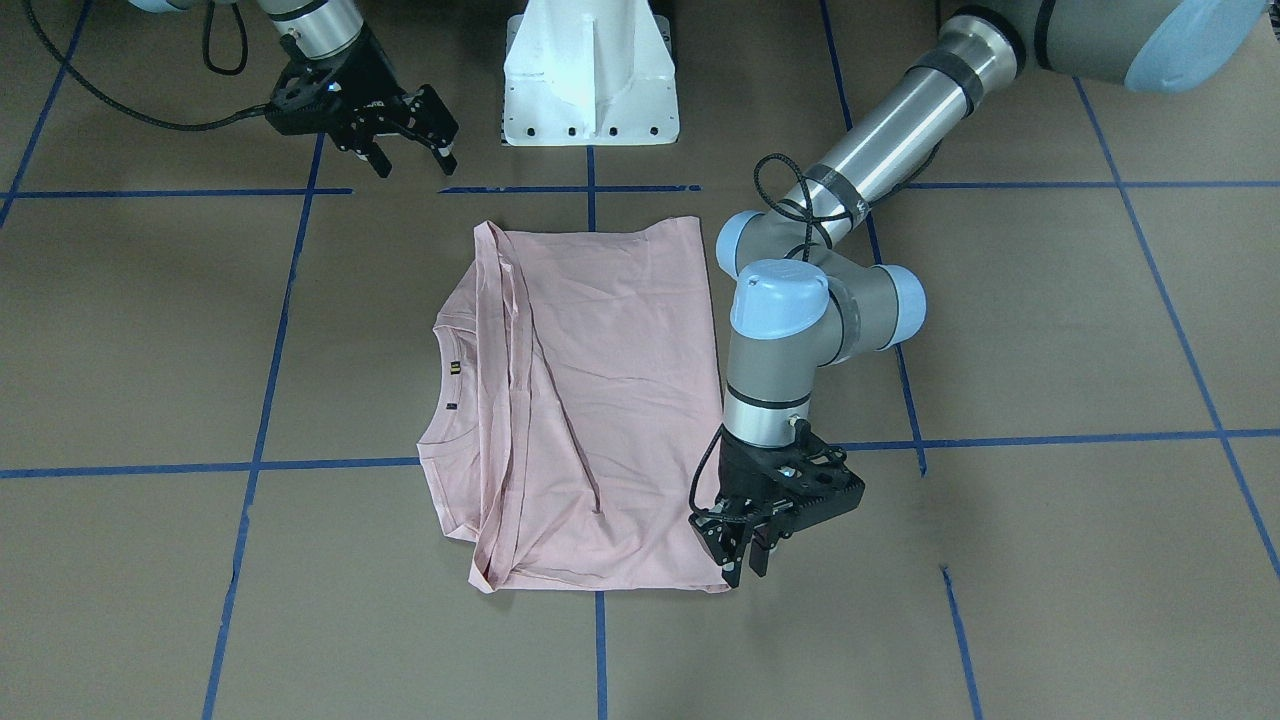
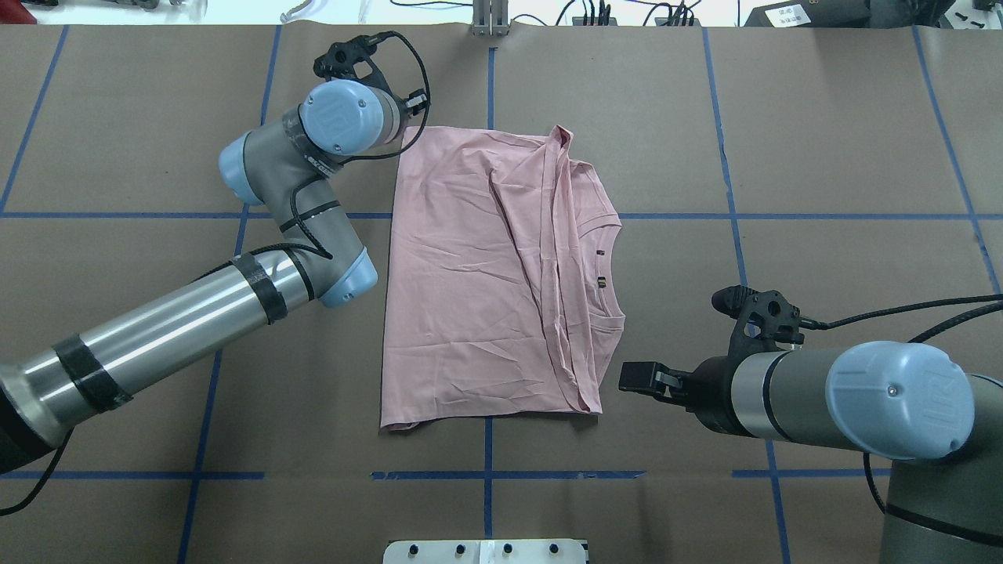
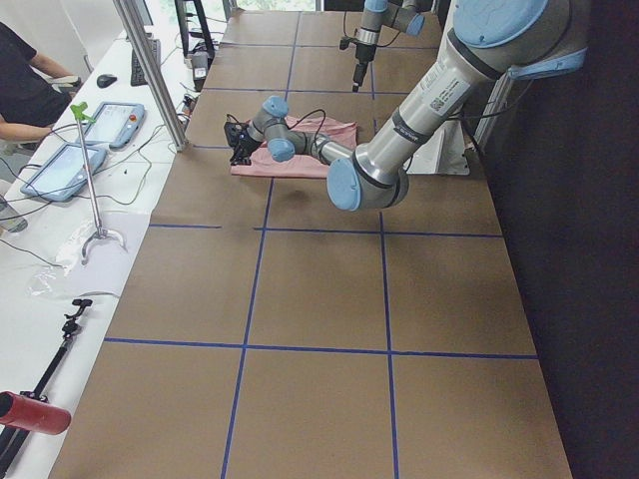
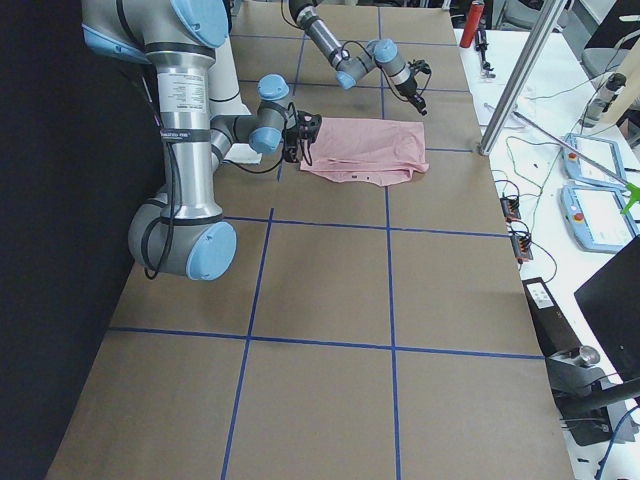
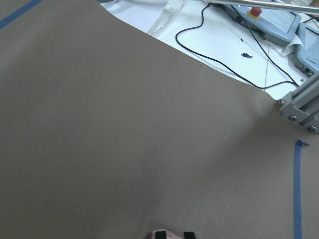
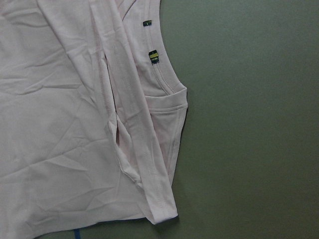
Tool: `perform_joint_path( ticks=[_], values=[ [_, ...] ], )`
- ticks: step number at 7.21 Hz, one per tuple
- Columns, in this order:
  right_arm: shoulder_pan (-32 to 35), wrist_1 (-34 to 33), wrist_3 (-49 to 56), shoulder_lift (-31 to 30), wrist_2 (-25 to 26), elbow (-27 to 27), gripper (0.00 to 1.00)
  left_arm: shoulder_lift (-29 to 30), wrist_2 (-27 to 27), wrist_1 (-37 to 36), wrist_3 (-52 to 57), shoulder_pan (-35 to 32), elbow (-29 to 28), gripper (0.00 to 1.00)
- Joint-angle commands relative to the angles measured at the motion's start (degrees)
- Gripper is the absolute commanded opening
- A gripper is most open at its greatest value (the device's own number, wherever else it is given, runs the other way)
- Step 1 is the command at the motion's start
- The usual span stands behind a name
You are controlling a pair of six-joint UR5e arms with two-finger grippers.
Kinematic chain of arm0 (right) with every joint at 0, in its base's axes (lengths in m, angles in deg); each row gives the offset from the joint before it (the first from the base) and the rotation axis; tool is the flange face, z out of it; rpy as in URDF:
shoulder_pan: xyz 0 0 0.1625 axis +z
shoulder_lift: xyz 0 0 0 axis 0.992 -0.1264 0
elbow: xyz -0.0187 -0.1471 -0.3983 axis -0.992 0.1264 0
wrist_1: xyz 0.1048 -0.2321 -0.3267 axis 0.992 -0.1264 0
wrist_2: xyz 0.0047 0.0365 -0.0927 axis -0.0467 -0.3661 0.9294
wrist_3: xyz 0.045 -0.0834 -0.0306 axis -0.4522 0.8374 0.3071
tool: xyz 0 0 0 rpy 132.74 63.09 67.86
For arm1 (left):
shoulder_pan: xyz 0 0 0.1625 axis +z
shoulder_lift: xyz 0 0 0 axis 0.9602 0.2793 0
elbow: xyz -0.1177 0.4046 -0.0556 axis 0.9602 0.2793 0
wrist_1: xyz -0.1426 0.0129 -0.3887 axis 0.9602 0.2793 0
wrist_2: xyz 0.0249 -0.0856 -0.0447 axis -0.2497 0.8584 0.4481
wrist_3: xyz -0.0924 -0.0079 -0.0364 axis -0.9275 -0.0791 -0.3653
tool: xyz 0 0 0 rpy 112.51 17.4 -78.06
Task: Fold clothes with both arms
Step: 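Release the corner and move the left gripper to the near shirt corner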
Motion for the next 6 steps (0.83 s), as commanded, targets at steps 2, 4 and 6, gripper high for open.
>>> perform_joint_path(
  ticks=[2,4,6],
  values=[
    [1.4,-0.5,0.2,1.4,-0.1,1.9,1.00,-7.9,12.6,-12.8,0.3,-2.0,17.7,1.00],
    [1.4,-0.5,0.2,1.4,-0.1,2.0,1.00,-18.4,14.1,-25.5,-7.7,2.4,37.8,1.00],
    [1.5,-0.5,0.3,1.4,-0.1,2.2,1.00,-23.4,13.3,-32.7,-25.4,13.5,47.7,1.00]
  ],
)
